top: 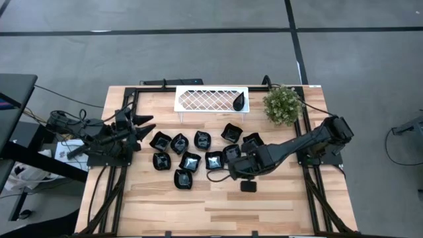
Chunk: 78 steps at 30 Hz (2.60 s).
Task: Pick & Place Mini shaped plates
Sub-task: Put the distorted square plate on the shelf
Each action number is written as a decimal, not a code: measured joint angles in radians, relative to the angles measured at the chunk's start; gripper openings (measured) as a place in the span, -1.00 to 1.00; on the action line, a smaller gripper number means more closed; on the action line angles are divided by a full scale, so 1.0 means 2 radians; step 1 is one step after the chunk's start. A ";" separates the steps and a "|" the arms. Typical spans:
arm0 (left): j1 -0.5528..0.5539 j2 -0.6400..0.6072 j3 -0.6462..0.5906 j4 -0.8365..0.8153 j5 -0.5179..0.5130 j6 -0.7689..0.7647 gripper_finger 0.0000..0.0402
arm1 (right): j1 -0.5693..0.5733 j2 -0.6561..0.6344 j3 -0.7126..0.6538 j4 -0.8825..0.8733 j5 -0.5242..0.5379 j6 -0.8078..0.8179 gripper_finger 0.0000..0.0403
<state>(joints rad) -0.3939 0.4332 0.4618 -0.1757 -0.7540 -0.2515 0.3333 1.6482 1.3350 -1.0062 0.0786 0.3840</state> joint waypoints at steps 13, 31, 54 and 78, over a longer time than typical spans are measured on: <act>0.000 0.000 0.000 0.006 0.000 0.000 0.07 | -0.010 0.000 0.000 -0.136 0.027 -0.016 -0.59; 0.000 0.000 0.000 0.009 0.000 0.000 0.07 | -0.046 -0.038 -0.040 -0.192 0.053 -0.154 -0.59; 0.000 0.000 0.000 0.010 0.000 0.002 0.07 | -0.082 -0.176 -0.221 0.034 0.052 -0.236 -0.60; 0.000 0.000 0.000 0.010 0.000 0.005 0.07 | -0.085 -0.160 -0.220 0.079 0.022 -0.262 -0.60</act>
<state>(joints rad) -0.3939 0.4332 0.4622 -0.1551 -0.7536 -0.2409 0.1638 1.3281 0.8940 -0.8481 0.1217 -0.1402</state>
